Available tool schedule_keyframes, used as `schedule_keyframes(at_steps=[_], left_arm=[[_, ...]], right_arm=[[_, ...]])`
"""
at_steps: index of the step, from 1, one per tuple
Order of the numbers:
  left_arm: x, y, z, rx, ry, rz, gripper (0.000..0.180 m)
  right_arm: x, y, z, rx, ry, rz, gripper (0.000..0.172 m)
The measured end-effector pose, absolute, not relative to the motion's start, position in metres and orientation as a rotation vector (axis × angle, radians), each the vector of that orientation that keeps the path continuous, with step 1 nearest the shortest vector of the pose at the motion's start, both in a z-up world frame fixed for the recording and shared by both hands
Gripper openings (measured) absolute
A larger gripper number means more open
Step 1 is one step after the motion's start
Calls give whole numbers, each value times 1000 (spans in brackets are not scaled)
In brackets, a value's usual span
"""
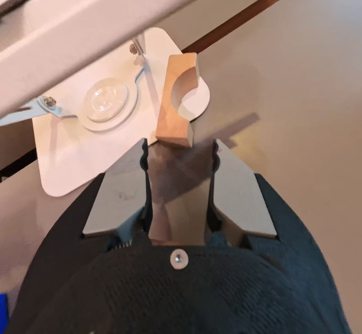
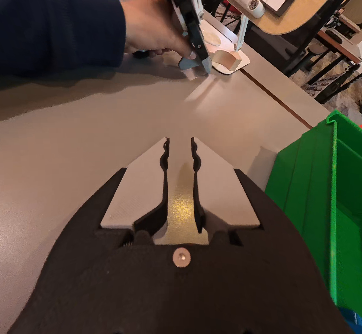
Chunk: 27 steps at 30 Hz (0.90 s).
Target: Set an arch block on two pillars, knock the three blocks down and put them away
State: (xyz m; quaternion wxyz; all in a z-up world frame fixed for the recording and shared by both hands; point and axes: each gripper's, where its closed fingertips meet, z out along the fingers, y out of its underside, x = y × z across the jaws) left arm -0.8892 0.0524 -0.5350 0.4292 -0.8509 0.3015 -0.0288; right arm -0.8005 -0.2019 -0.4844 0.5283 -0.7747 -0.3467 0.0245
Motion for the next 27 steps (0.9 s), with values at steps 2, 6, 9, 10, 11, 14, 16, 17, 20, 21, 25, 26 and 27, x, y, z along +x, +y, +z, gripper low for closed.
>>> schedule_keyframes(at_steps=[2, 6, 9, 10, 11, 14, 16, 17, 20, 21, 25, 26, 27], left_arm=[[-885, 60, -537, -2145, 752, -119, 47], [-882, 53, -536, -2127, 779, -136, 32], [-880, 30, -525, -1995, 854, -40, 31], [-879, 19, -520, -1929, 885, 0, 31], [-877, 5, -513, -1854, 918, 33, 31], [-865, -44, -505, -1704, 1040, 18, 31], [-861, -80, -501, -1591, 1126, 16, 31], [-859, -98, -498, -1539, 1162, 3, 31], [-853, -159, -492, -1355, 1321, -135, 31], [-852, -180, -491, -1313, 1372, -220, 31], [-870, -222, -475, -1284, 1373, -465, 31], [-875, -227, -469, -1279, 1353, -517, 32], [-880, -232, -463, -1270, 1339, -570, 32]], right_arm=[[-799, -201, -483, -1849, -821, 58, 19], [-797, -201, -481, -1835, -812, 53, 17], [-794, -200, -483, -1859, -780, 71, 17], [-793, -200, -483, -1866, -763, 84, 17], [-792, -200, -481, -1867, -742, 96, 17], [-794, -204, -475, -1839, -705, 170, 20], [-797, -207, -470, -1810, -704, 211, 23], [-799, -209, -469, -1797, -708, 224, 25], [-809, -218, -472, -1774, -792, 284, 34], [-813, -221, -475, -1783, -821, 304, 34], [-817, -223, -474, -1768, -823, 301, 40], [-822, -227, -472, -1753, -836, 335, 42], [-828, -231, -473, -1749, -852, 379, 43]])
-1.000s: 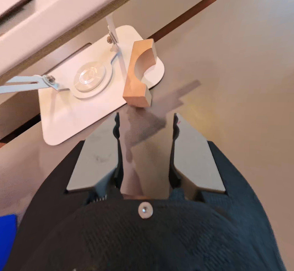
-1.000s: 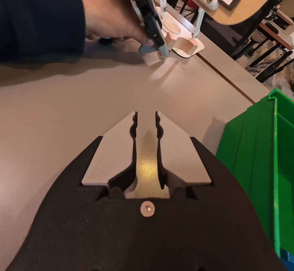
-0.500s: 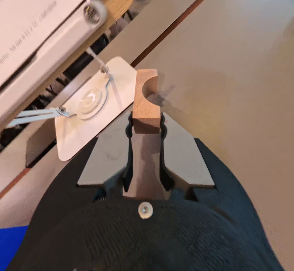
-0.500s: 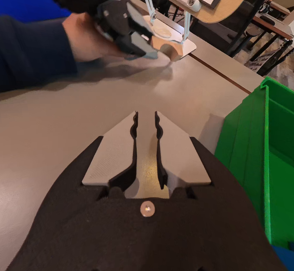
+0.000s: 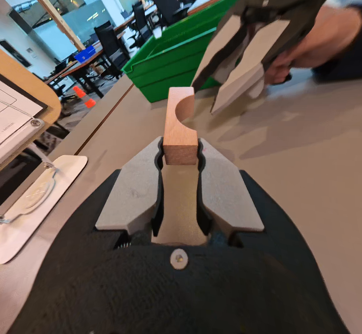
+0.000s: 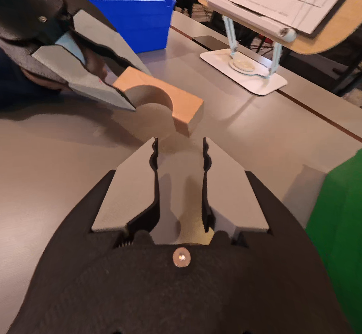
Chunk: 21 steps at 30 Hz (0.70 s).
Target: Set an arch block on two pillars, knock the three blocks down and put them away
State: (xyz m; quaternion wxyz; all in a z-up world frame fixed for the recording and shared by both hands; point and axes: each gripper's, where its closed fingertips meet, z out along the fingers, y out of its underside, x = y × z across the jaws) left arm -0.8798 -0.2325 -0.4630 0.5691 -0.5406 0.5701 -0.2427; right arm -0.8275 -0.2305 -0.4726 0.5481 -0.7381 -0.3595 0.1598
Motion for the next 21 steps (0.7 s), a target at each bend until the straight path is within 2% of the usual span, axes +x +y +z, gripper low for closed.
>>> schedule_keyframes(at_steps=[3, 7, 10, 18, 20, 21], left_arm=[[-881, -258, -455, -1221, 1379, -690, 31], [-866, -281, -466, -1179, 1490, -701, 32], [-865, -284, -461, -1177, 1474, -747, 31], [-866, -273, -453, -1153, 1369, -671, 34], [-874, -261, -452, -1171, 1312, -603, 47], [-878, -256, -450, -1174, 1283, -587, 47]], right_arm=[[-847, -242, -476, -1751, -918, 488, 57], [-860, -254, -462, -1661, -972, 524, 50], [-856, -254, -470, -1716, -979, 574, 36], [-848, -252, -458, -1686, -956, 462, 33], [-838, -250, -451, -1693, -934, 410, 33], [-830, -248, -446, -1694, -915, 372, 33]])
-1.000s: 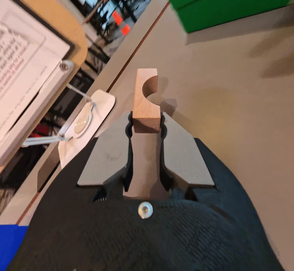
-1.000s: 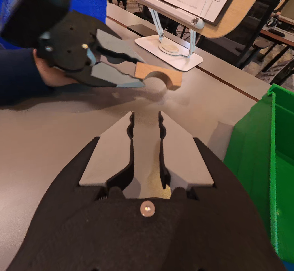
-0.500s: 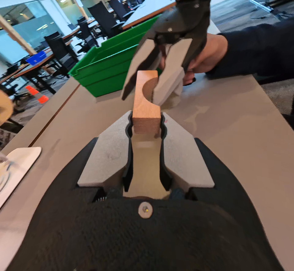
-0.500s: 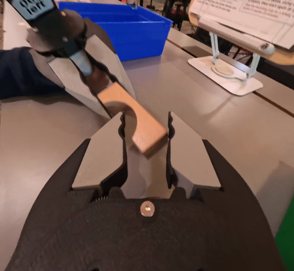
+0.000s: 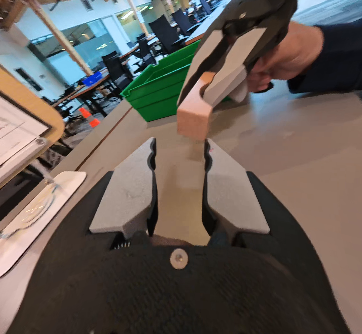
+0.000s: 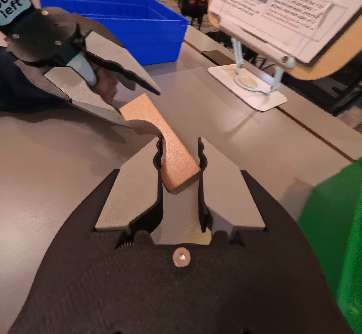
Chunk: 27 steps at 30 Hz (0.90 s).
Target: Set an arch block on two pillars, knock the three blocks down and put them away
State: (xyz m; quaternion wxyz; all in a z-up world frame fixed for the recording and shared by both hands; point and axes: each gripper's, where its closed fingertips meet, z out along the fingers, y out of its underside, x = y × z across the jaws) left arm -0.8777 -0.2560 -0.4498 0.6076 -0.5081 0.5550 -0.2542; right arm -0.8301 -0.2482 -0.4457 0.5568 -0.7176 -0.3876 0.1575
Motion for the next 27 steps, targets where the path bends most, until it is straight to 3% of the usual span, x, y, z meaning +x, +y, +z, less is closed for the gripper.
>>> schedule_keyframes(at_steps=[10, 14, 19, 21, 27], left_arm=[[-887, -227, -465, -1266, 1242, -424, 37], [-887, -227, -465, -1264, 1240, -420, 33], [-889, -224, -462, -1279, 1211, -434, 31], [-889, -224, -462, -1280, 1209, -432, 31], [-888, -224, -465, -1282, 1227, -428, 31]], right_arm=[[-655, -276, -340, -1650, -492, 72, 33], [-624, -285, -373, -1767, -517, 237, 33], [-575, -243, -479, -2160, -358, 141, 35], [-519, -222, -477, -2104, -28, -142, 28], [-545, -233, -408, -1800, -42, 142, 31]])
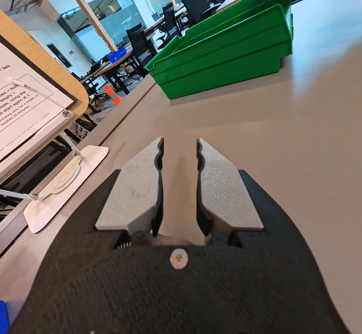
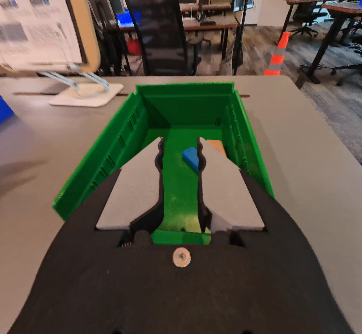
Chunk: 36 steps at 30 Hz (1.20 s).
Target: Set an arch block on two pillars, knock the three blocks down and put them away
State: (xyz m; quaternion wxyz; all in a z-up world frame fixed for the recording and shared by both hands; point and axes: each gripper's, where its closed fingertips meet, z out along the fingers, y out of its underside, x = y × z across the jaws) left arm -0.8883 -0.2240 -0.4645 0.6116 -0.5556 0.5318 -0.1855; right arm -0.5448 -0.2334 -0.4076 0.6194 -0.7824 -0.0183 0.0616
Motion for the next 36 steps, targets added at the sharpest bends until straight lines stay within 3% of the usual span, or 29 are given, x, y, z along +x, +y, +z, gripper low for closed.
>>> schedule_keyframes(at_steps=[10, 15, 18, 23, 25, 26, 32, 36], left_arm=[[-886, -223, -470, -1279, 1255, -364, 31], [-885, -238, -462, -1302, 1226, -529, 38], [-901, -227, -444, -1420, 958, -536, 37], [-964, -251, -411, -1479, 725, -322, 45], [-1001, -252, -410, -1562, 595, -242, 75], [-1019, -253, -411, -1595, 531, -235, 81], [-1113, -225, -445, -1735, 311, -50, 86], [-1128, -193, -483, -1919, 330, 9, 86]], right_arm=[[-600, -258, -354, -1562, -62, 769, 43], [-613, -259, -353, -1565, -123, 783, 49], [-633, -263, -357, -1599, -236, 776, 59], [-667, -268, -381, -1756, -407, 758, 79], [-674, -266, -399, -1874, -424, 708, 79], [-678, -267, -412, -1961, -427, 695, 78], [-685, -259, -468, -2258, -453, 372, 77], [-673, -244, -504, -2371, -417, 122, 66]])
